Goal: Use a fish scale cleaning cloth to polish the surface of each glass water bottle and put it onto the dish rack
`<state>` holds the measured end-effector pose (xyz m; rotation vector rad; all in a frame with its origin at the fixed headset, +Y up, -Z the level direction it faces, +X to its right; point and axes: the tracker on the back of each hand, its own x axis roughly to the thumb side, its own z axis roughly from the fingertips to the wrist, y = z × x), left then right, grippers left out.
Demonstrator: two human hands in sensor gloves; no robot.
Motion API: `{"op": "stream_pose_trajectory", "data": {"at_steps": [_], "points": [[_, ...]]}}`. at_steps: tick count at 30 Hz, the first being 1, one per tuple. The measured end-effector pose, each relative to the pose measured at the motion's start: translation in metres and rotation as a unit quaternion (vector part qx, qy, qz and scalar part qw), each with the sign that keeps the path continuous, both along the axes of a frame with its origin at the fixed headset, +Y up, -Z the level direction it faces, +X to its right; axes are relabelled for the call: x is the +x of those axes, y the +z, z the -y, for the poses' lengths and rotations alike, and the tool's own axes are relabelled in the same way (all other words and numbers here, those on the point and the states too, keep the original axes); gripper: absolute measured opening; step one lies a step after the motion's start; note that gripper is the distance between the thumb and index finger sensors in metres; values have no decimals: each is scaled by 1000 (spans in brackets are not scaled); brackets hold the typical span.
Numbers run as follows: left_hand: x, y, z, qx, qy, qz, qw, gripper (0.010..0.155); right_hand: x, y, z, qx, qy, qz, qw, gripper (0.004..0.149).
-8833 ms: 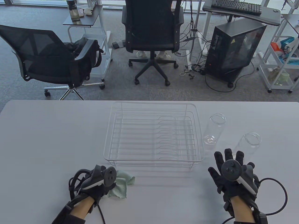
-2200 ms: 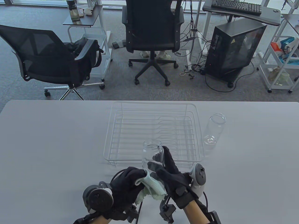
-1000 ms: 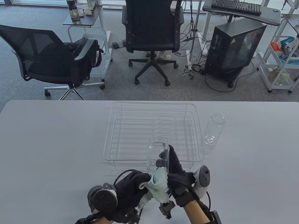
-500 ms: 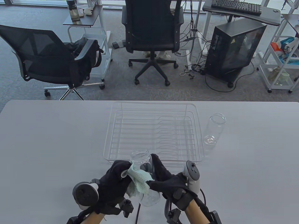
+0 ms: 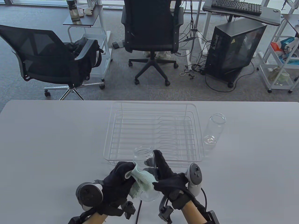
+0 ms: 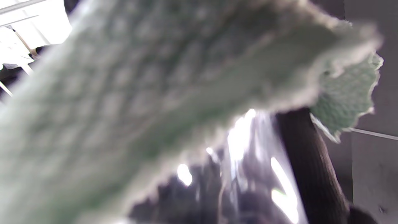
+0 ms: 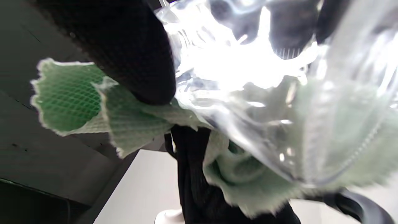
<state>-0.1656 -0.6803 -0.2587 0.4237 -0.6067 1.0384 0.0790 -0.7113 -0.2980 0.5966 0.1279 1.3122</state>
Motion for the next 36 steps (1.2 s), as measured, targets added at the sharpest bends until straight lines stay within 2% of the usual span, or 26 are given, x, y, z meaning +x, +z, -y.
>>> {"op": "stream_pose_trajectory", "data": {"at_steps": [4,7,10,13,16,19,23,27,30,32,36], "points": [[15,1,7,-7,-32,23,999,45,7,0,1,-22,-38,80,996,102],[23,2,10,-4,-50,30,998,45,12,0,0,-12,-22,107,994,102],[23,2,10,1,-53,31,998,45,11,-1,-2,-5,4,76,997,96],[20,3,8,4,-43,24,999,44,8,-2,2,-39,-25,12,999,79],[15,1,5,-13,-14,14,1000,44,4,-4,9,-90,-61,-54,993,72],[5,-3,-1,-15,3,2,1000,44,0,-4,15,-111,-55,-102,987,72],[-10,-9,-5,-23,36,-13,999,44,-7,-3,15,-100,-33,-139,985,77],[-17,-10,-6,-28,56,-18,998,44,-8,-2,15,-90,-28,-131,987,77],[-15,-8,-4,-27,54,-22,998,45,-4,-3,12,-68,-23,-96,993,78],[-10,-7,-2,-32,54,-21,998,45,-3,-1,9,-43,-2,-61,997,82],[-1,-3,1,-22,24,-16,999,45,-2,1,9,-30,2,-14,999,94]]}}
